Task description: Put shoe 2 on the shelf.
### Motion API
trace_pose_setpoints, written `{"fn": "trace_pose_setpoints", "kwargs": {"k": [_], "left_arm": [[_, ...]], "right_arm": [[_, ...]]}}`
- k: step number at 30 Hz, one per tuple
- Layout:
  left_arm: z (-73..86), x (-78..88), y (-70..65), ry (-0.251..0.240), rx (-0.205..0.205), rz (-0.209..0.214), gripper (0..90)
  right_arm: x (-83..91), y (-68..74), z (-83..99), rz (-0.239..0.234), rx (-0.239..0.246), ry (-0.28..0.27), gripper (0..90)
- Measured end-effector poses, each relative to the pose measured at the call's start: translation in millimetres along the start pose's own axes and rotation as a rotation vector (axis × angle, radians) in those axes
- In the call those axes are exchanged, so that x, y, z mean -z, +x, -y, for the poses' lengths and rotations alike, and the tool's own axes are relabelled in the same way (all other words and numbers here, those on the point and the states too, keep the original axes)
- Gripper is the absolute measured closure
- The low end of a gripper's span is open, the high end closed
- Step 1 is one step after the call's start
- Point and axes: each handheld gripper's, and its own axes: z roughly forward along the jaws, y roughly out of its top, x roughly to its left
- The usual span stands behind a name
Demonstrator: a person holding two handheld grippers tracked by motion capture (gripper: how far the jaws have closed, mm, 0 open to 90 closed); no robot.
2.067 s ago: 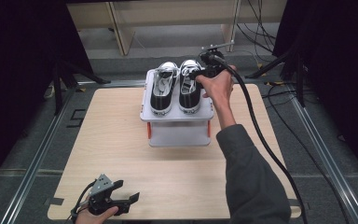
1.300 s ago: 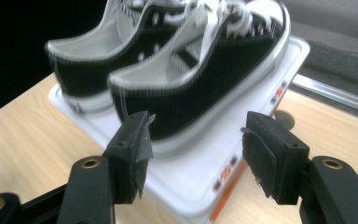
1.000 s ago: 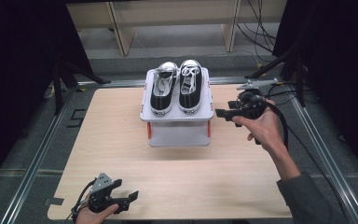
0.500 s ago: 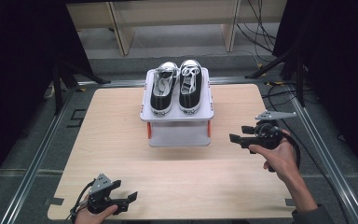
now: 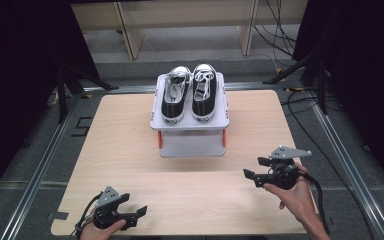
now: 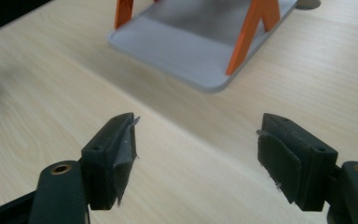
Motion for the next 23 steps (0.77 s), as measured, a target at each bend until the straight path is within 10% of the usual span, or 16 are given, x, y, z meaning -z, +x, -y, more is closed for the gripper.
{"fn": "trace_pose_setpoints", "kwargs": {"k": [6,11,23], "left_arm": [[0.0,1.3,0.1,0.007,-0.017,-0.006,16.6],[1.3,0.8,-1.2,0.005,-0.029,-0.01,16.6],[1.7,0.3,-2.6,0.015,-0.045,-0.015,16.3]], "right_arm": [[-5.2,11.2,21.7,0.029,0.078,0.038,28.1],[-19.5,13.4,43.3,-0.054,0.022,0.073,27.9],[-20.0,11.9,66.0,-0.033,-0.026,0.095,24.6]]}}
